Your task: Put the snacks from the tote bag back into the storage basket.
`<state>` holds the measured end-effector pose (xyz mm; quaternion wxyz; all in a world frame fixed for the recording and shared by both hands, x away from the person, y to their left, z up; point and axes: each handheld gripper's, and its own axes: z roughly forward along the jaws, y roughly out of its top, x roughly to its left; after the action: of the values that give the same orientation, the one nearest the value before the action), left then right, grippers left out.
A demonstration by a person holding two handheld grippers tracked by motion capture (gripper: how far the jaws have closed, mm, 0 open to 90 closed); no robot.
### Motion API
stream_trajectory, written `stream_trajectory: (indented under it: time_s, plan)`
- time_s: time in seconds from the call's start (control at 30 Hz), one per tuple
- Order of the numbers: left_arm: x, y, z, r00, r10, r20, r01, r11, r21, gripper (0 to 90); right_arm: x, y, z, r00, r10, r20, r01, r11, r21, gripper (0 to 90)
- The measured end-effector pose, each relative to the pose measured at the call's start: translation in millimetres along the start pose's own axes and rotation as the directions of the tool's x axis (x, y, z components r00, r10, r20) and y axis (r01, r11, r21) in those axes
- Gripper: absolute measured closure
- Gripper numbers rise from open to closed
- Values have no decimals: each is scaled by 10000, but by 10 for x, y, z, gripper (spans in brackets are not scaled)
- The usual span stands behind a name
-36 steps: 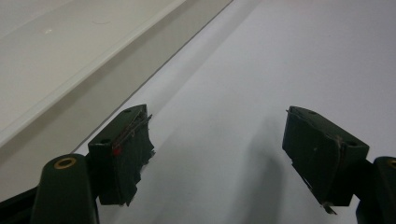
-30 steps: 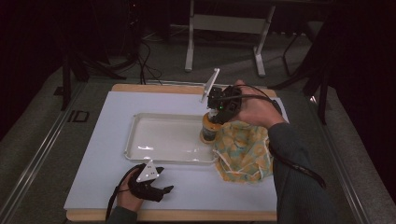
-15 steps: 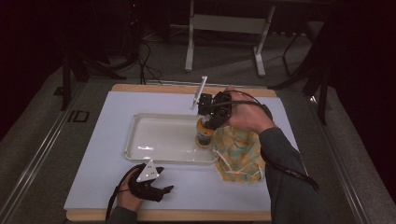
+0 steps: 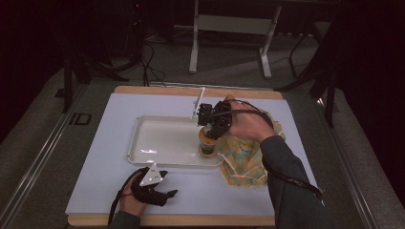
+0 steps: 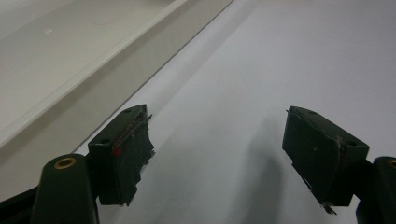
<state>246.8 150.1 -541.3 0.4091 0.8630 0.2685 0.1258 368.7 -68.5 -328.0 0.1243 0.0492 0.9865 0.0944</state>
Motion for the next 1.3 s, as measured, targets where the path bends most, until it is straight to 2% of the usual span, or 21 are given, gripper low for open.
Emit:
stream_trajectory:
  time_s: [0.23,0.77,1.3]
  plan:
    - [1,1,2,10000,-2,2,2,10000,12,234,42,-8,68,9998,-150,-90,150,9999,21,588]
    - [1,1,2,10000,-24,-9,24,10000,26,234,100,-33,198,9992,-138,-382,143,9998,130,588]
    - [7,2,2,10000,-36,-14,36,10000,56,229,113,-129,249,9985,108,-541,-94,9996,264,587]
